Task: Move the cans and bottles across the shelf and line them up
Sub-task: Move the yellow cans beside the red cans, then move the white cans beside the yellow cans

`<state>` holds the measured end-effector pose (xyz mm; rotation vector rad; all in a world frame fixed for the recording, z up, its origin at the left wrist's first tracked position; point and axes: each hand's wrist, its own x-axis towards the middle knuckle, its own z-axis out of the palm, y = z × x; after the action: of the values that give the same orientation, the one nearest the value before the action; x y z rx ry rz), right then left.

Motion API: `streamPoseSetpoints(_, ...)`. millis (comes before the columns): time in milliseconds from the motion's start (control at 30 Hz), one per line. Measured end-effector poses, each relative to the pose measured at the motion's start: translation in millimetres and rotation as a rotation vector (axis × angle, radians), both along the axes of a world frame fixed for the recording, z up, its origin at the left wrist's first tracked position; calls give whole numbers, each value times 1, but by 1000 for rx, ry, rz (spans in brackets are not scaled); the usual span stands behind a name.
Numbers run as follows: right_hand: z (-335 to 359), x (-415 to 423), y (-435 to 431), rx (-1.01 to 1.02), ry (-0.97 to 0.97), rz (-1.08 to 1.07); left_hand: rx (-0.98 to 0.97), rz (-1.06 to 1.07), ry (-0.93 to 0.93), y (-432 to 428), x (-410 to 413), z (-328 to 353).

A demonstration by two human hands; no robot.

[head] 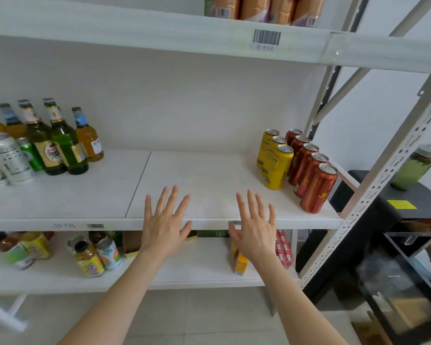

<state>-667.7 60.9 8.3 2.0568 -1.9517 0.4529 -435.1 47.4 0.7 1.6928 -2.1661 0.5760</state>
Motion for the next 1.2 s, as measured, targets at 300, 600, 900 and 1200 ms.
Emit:
streamPoseSetpoints(300, -4, 145, -12, -14, -25, 7, 8, 13, -49, -9, 143, 7)
streamPoseSetpoints(600, -11, 245, -38, 3, -13, 55, 31, 67, -45, -18, 237, 2)
streamPoseSetpoints(900, -15, 329, -79, -28, -55, 73, 44, 104, -43, -52, 308, -1)
streamPoseSetpoints(1200, -7, 425, -106, -44, -27, 83, 16, 121, -12, -70, 405, 1)
